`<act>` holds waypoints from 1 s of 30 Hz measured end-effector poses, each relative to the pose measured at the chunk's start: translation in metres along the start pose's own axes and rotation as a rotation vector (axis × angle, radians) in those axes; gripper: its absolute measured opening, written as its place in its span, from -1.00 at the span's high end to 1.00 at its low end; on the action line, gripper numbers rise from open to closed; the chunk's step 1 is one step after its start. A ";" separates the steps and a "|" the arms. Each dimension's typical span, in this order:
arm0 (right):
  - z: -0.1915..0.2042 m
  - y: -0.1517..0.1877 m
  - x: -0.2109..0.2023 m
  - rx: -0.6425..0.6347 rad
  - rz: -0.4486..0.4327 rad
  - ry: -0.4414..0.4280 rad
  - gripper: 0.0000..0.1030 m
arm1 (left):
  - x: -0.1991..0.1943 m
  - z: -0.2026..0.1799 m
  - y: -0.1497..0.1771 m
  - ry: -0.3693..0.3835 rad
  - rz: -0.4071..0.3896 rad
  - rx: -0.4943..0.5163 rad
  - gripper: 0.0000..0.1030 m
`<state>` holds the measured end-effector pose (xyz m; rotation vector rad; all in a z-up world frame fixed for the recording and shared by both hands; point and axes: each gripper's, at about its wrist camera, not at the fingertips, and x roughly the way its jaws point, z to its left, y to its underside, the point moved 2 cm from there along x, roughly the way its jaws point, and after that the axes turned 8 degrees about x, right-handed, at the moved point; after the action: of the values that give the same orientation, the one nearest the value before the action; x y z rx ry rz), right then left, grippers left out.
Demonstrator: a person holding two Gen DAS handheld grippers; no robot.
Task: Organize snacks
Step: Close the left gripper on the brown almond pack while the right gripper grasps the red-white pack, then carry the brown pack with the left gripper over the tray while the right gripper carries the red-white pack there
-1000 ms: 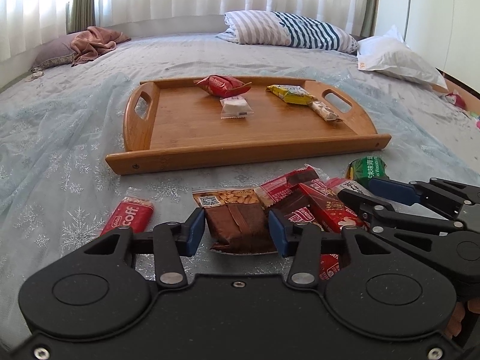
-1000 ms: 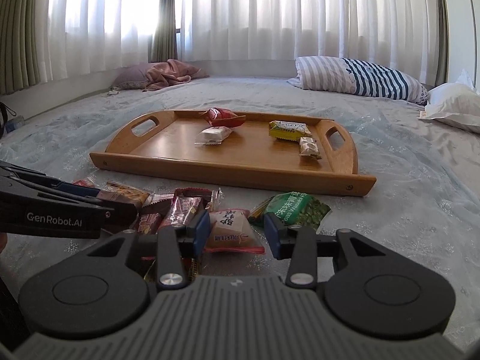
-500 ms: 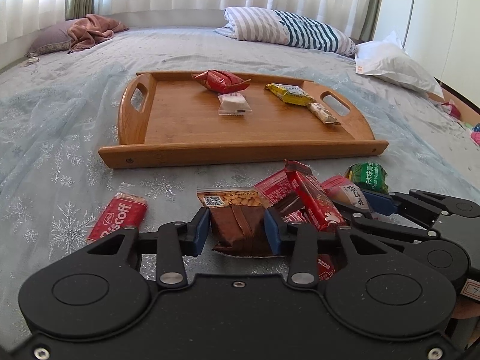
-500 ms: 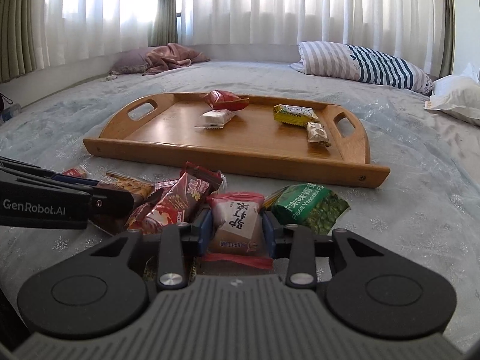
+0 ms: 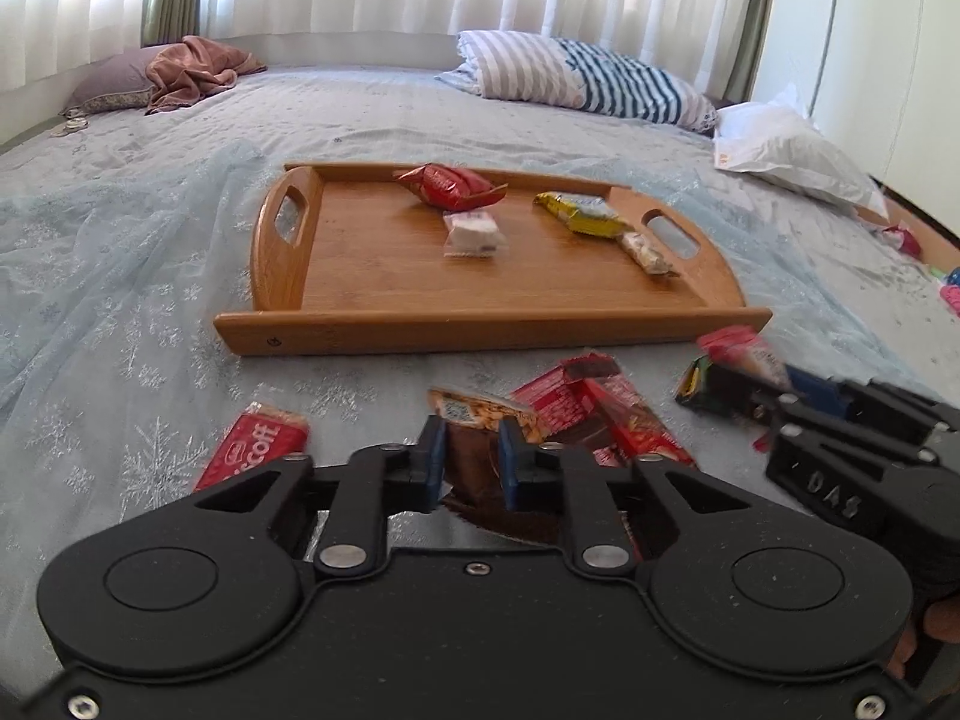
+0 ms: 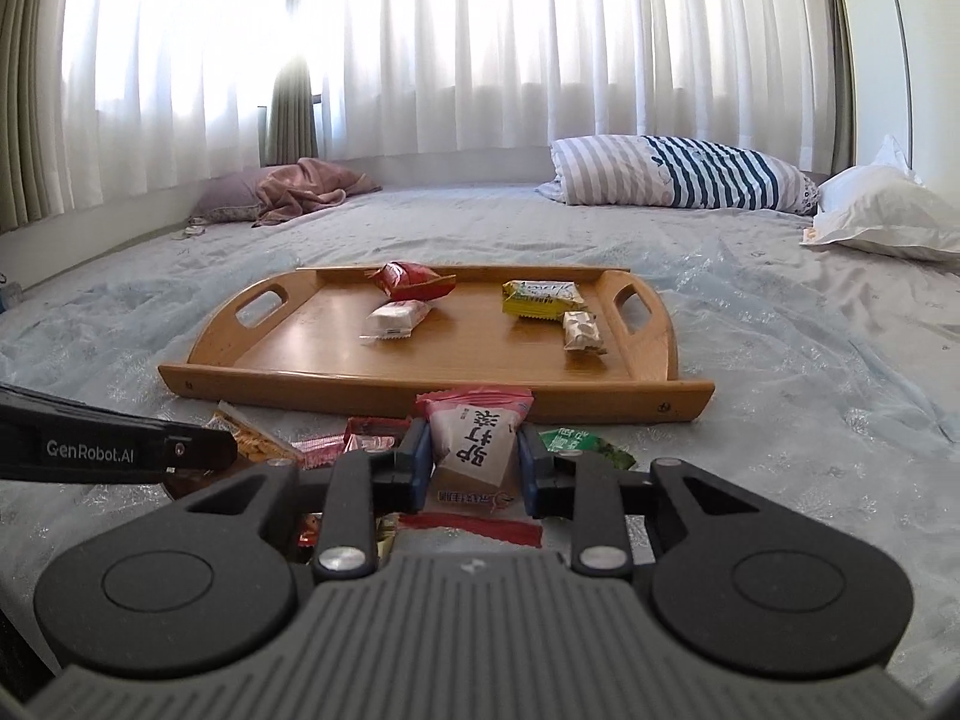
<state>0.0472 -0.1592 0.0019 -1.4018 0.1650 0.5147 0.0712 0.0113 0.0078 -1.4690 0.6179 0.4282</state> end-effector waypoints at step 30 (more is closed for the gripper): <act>-0.034 -0.019 0.005 0.082 -0.030 0.098 0.34 | 0.004 0.003 -0.034 0.086 -0.044 -0.075 0.69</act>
<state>0.0657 -0.1920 0.0108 -1.3481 0.2413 0.4101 0.0952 0.0112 0.0319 -1.5766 0.6422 0.3589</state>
